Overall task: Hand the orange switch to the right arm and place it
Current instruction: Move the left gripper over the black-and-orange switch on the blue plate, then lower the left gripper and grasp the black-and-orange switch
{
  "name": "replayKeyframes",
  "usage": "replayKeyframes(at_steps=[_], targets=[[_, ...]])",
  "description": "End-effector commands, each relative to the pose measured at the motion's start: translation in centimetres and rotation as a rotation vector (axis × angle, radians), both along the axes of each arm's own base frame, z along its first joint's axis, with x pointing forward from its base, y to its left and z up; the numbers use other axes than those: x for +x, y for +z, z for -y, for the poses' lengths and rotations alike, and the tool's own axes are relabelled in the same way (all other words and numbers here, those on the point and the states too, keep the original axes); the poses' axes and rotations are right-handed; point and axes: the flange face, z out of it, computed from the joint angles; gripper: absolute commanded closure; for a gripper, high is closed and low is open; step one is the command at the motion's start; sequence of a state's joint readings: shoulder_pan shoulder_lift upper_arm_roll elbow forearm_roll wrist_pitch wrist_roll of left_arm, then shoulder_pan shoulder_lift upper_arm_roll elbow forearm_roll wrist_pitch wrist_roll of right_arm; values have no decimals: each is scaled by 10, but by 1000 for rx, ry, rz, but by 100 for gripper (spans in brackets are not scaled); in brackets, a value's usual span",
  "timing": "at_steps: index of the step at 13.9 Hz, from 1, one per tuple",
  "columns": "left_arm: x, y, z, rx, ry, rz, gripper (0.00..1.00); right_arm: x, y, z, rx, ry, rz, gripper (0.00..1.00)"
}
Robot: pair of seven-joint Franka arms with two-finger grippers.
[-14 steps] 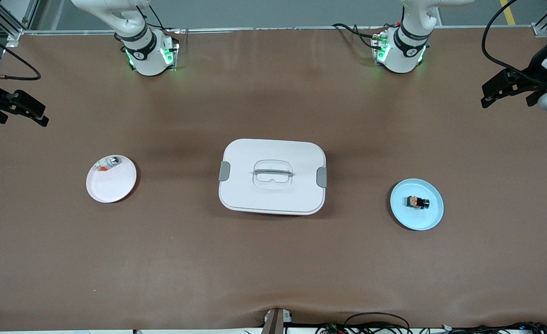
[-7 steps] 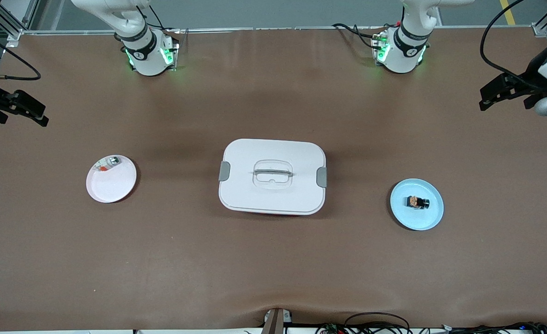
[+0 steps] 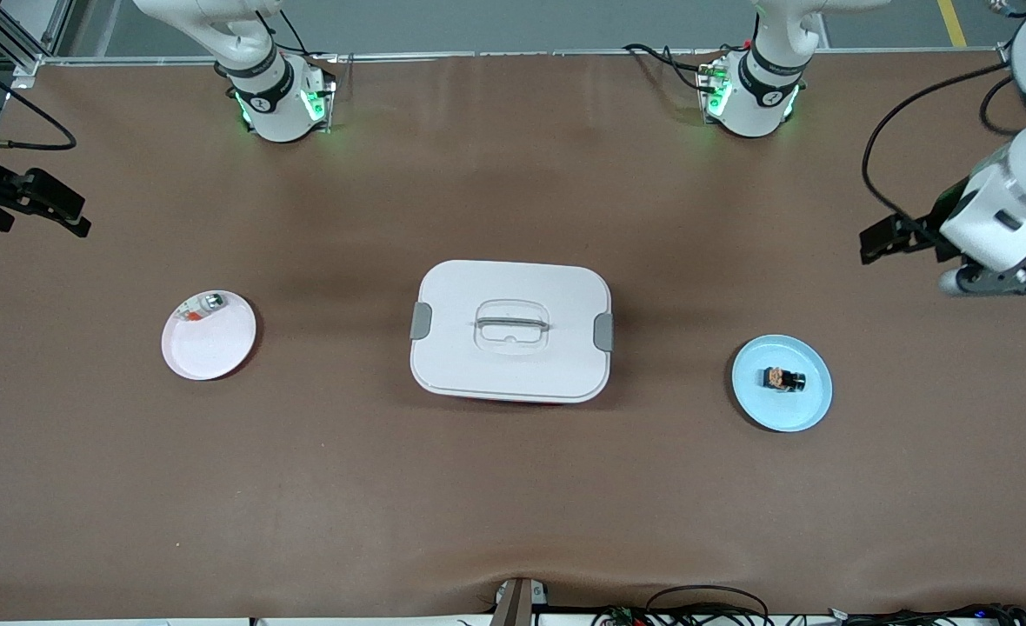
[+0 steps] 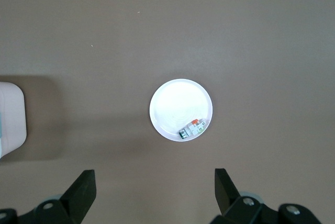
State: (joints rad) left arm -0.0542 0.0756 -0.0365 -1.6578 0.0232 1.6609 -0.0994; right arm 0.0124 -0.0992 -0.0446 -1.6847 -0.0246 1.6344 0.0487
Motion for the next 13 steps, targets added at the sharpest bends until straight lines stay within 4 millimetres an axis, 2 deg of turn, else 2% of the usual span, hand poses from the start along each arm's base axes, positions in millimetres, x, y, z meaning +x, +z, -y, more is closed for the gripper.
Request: replayKeyframes(at_steps=[1,5,13], targets=[[-4,-39,2,-3,-19,37,0,2,5,0,11,4,2,0],[4,-107,4,11,-38,70,0,2,5,1,11,2,1,0],[37,-213,6,17,-141,96,0,2,5,0,11,4,0,0]])
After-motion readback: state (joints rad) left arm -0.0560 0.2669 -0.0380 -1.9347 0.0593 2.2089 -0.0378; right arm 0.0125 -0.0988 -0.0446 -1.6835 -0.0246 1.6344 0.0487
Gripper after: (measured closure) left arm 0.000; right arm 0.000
